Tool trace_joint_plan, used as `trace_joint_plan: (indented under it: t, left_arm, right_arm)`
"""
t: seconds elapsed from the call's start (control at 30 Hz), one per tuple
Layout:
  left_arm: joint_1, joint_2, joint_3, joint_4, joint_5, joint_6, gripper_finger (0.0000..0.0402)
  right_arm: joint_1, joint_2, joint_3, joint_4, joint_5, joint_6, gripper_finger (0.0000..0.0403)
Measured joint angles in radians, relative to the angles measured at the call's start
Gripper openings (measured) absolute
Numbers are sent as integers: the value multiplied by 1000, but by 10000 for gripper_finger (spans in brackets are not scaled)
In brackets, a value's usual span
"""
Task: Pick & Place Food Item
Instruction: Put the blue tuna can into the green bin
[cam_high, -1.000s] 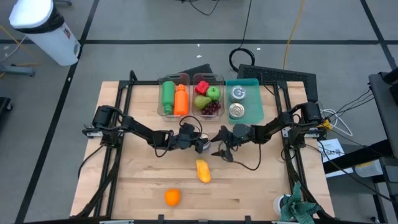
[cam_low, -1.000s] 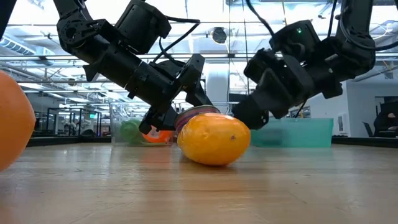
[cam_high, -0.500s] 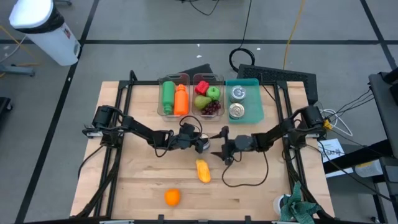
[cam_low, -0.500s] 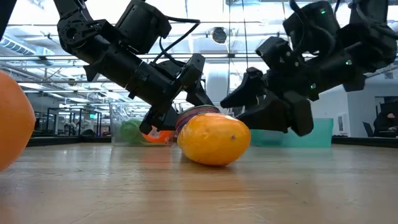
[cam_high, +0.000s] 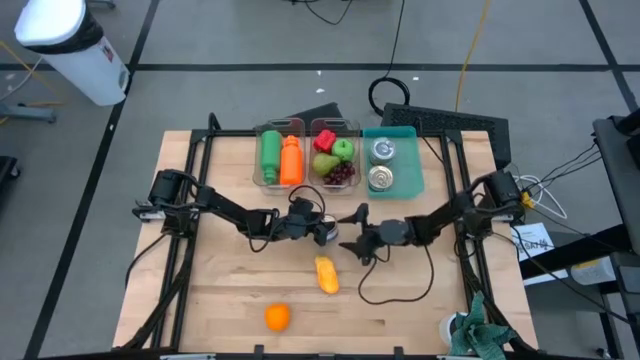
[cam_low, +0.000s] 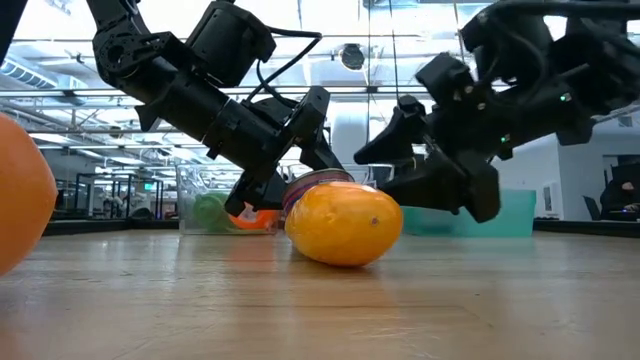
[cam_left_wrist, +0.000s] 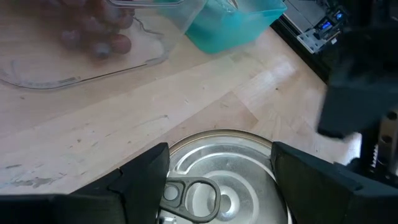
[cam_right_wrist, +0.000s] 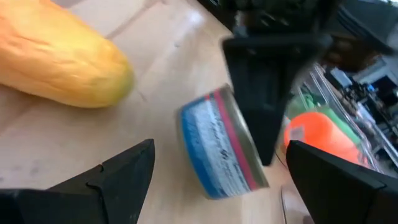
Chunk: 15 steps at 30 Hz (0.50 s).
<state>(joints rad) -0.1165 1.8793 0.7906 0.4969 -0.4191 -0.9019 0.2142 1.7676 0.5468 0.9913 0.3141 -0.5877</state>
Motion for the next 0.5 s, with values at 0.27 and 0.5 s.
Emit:
trace_joint_plan:
  t: [0.27,0.5]
  left_arm:
    - [1,0,-1,1,3,2,298]
    - [3,1,0,6,21,2,298]
  right_arm:
    - [-31,99,51,4,-28,-5,345]
    - [-22,177,88,108,16,-24,345]
